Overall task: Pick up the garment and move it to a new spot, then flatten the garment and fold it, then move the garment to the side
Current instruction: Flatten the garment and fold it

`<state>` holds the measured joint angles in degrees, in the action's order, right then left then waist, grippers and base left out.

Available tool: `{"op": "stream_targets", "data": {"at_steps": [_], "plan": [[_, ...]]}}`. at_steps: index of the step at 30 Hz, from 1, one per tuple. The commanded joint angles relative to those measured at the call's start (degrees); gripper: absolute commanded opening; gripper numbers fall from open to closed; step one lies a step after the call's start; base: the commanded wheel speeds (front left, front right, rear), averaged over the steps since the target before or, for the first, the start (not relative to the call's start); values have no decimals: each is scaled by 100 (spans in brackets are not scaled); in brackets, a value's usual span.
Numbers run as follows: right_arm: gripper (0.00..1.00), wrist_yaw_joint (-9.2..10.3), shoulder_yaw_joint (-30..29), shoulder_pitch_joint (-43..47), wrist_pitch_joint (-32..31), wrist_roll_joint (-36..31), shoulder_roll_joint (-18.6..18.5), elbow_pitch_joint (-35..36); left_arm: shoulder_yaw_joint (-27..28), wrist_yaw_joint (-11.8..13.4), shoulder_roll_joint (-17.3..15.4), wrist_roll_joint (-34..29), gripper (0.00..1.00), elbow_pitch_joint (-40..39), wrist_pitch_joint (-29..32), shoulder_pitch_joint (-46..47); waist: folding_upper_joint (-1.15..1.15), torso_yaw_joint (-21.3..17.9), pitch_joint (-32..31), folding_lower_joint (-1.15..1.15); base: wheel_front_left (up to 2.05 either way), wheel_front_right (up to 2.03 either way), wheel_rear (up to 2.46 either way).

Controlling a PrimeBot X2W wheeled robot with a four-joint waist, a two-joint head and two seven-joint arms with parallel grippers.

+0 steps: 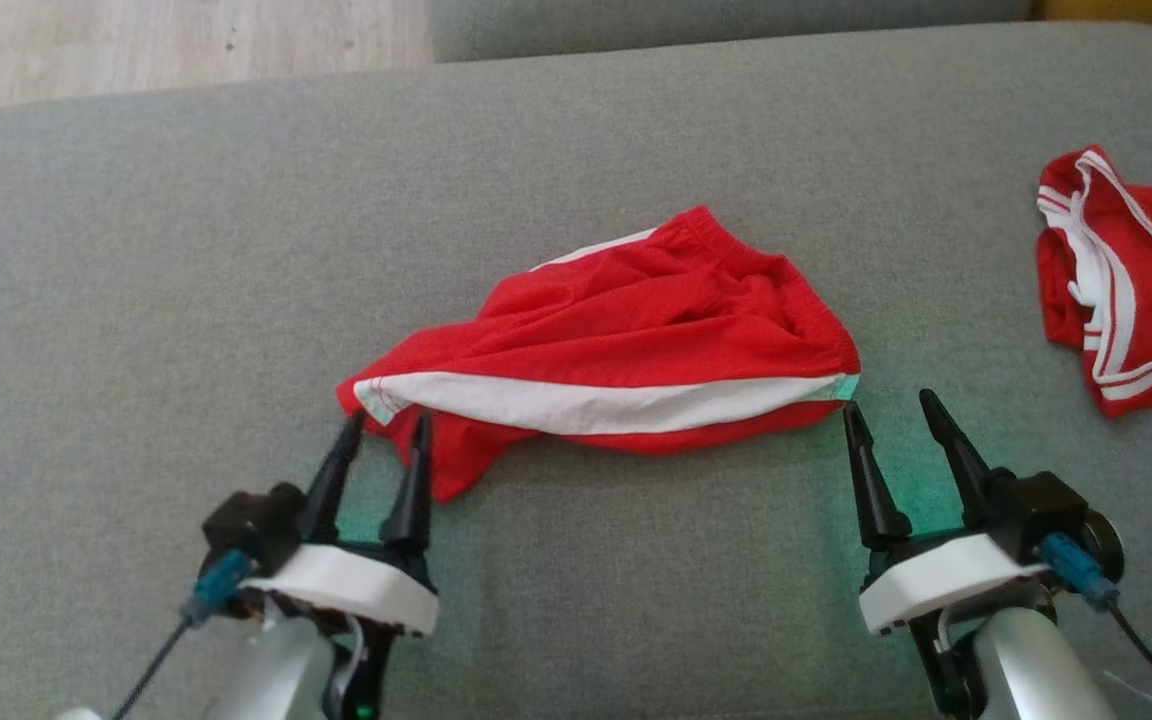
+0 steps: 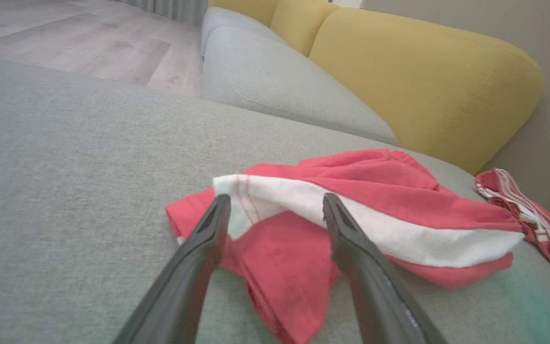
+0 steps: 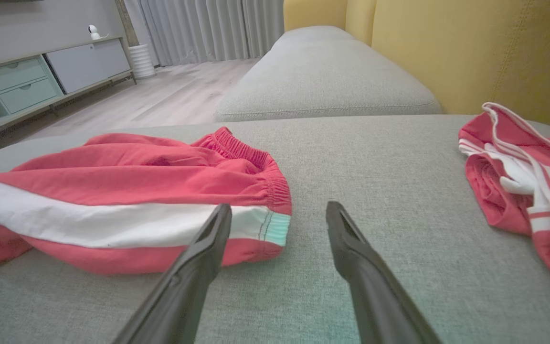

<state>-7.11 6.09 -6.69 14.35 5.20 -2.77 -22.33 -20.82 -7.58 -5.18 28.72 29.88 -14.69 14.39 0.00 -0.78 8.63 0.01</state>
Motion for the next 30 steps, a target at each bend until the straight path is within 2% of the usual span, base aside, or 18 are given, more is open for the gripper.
{"op": "stream_targets", "data": {"at_steps": [1, 11, 19, 30], "plan": [[100, -37, 124, -247, 64, -53, -10, 173, 99, 10, -192, 134, 100, -100, -31, 284, 0, -22, 56, -1, 0, 0, 0], [100, -37, 145, -353, 64, -85, -10, 191, -262, 10, -473, 690, 100, -42, -31, 490, 0, -64, 230, -1, 0, 0, 0], [100, -37, 168, -435, 64, -102, -10, 208, -361, 9, -605, 765, 100, 27, -31, 671, 0, -87, 370, -1, 0, 0, 0], [100, -37, 209, -475, 65, -77, -10, 190, -777, 9, -666, 925, 100, -302, -31, 638, 0, -60, 407, -1, 0, 0, 0]]}}
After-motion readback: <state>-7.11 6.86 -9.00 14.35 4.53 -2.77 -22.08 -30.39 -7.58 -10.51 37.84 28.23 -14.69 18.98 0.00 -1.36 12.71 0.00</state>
